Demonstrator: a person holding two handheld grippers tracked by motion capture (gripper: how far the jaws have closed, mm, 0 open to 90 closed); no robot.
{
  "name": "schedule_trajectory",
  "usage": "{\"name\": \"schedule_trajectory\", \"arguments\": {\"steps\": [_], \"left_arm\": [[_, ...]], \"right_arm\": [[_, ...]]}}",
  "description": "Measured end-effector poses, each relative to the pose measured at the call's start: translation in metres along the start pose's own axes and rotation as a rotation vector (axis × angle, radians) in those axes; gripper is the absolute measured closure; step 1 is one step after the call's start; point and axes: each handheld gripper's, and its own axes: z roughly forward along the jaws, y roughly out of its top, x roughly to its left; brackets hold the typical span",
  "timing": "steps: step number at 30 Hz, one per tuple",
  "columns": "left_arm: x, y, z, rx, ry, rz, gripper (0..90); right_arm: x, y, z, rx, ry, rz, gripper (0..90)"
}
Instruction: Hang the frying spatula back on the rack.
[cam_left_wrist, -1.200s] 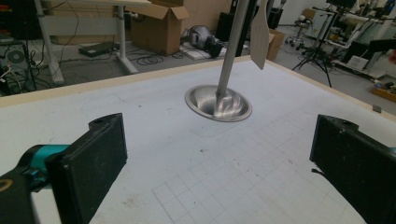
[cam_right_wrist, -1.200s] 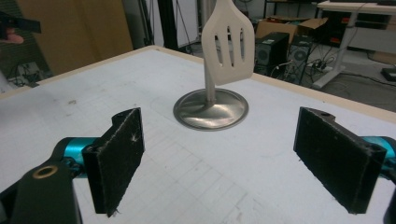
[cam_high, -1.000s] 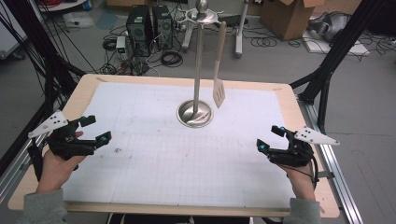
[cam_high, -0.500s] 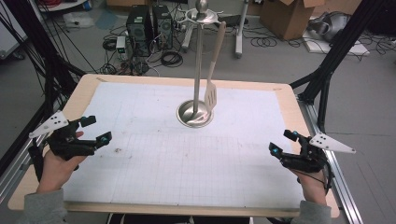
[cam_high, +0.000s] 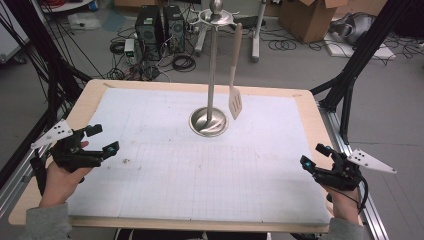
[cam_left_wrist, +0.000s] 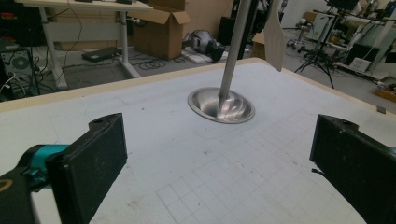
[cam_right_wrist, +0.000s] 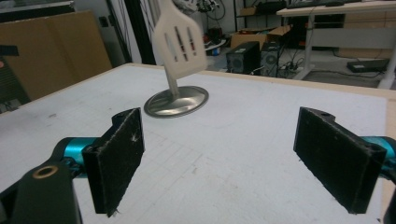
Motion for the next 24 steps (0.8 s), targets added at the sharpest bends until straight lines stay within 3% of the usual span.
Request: {"name": "schedule_trajectory", "arguments": {"steps": [15, 24], "left_arm": [[0.007, -0.01, -0.004, 0.004, 0.03, -0.012, 4.4], [0.011, -0.017, -0.004, 0.011, 0.038, -0.02, 4.4]], "right_arm": [[-0.017, -0.007, -0.014, -0.011, -0.063, 0.007, 15.5], [-0.015, -0.007, -0.007, 0.015, -0.037, -0.018, 15.6]]}}
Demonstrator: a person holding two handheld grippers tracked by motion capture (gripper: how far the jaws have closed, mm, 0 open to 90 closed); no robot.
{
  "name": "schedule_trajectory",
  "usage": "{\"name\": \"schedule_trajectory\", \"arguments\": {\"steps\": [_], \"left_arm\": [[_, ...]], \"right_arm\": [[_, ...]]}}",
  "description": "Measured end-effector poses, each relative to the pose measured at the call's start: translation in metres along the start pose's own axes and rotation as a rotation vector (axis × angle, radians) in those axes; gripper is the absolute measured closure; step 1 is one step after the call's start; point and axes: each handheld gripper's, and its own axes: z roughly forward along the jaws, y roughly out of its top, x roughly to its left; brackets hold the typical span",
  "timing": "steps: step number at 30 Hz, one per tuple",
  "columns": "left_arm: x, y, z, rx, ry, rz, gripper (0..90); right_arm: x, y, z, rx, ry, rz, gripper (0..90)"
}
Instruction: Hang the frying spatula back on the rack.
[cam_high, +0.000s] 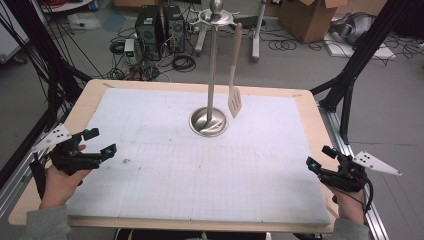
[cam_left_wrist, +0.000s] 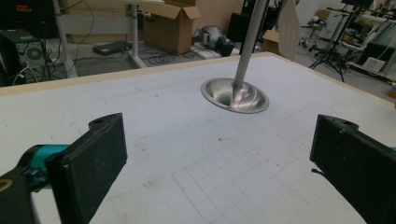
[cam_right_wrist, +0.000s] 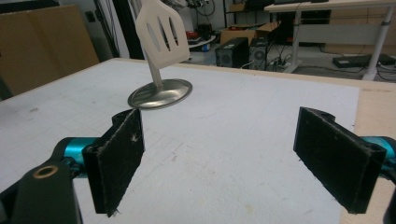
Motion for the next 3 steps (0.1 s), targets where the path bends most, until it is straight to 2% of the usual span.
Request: {"name": "schedule_trajectory", "arguments": {"steps": [3], "left_arm": [[-0.0003, 0.0001, -0.0002, -0.001, -0.001, 0.003, 4.4]], "right_arm": [[0.0015, 0.0007, 0.0013, 0.005, 0.004, 0.011, 15.6]]}}
